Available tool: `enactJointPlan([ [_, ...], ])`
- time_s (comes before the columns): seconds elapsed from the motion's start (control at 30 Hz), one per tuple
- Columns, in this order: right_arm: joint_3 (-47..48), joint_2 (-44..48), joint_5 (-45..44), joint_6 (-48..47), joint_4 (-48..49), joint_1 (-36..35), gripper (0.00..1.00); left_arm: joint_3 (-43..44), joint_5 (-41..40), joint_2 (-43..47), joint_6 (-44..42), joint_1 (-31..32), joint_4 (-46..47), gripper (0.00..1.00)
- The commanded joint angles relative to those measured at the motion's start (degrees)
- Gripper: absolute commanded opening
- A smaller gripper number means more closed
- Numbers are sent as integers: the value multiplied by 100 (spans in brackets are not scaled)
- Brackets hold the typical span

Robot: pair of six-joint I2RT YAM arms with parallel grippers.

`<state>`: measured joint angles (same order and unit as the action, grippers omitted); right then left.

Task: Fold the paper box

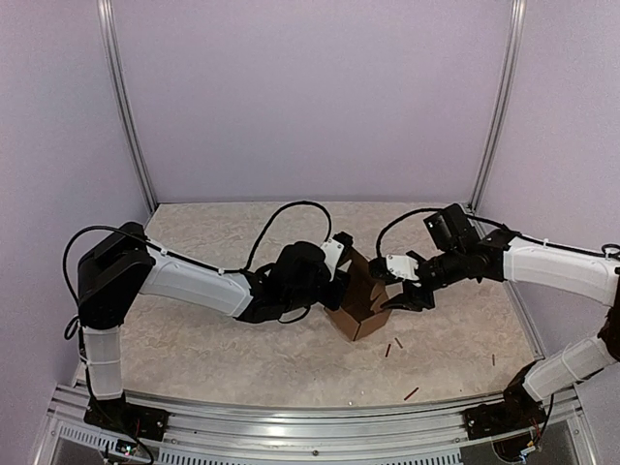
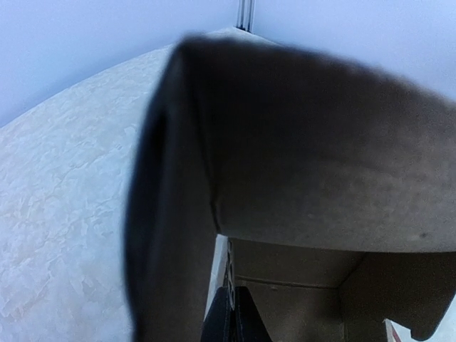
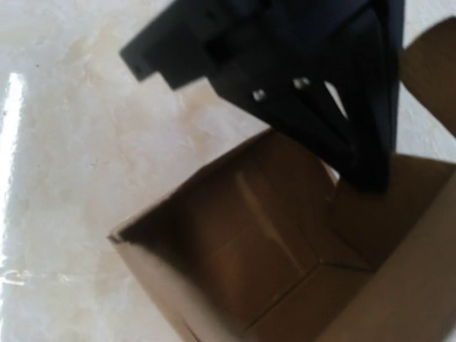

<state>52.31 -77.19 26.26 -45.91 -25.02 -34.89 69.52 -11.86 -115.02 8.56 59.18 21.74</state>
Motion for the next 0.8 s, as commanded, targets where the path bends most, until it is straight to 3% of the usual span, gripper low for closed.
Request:
enactJointPlan([
  [0.0,-99,53,-293,62,109,-242,53,-280,-216,76,36,93,-58,3],
  [0.27,-228,23,-405,0,76,-683,53,-1386,-247,431,-117,138,1004,7],
  [0.5,-193,-258,-703,-28,265,-1019,53,-1504,-162,893,-244,199,95,21],
  [0.77,-341,-459,-1108,-209,442,-1392,53,-2626,-742,2163,425,380,-782,40],
])
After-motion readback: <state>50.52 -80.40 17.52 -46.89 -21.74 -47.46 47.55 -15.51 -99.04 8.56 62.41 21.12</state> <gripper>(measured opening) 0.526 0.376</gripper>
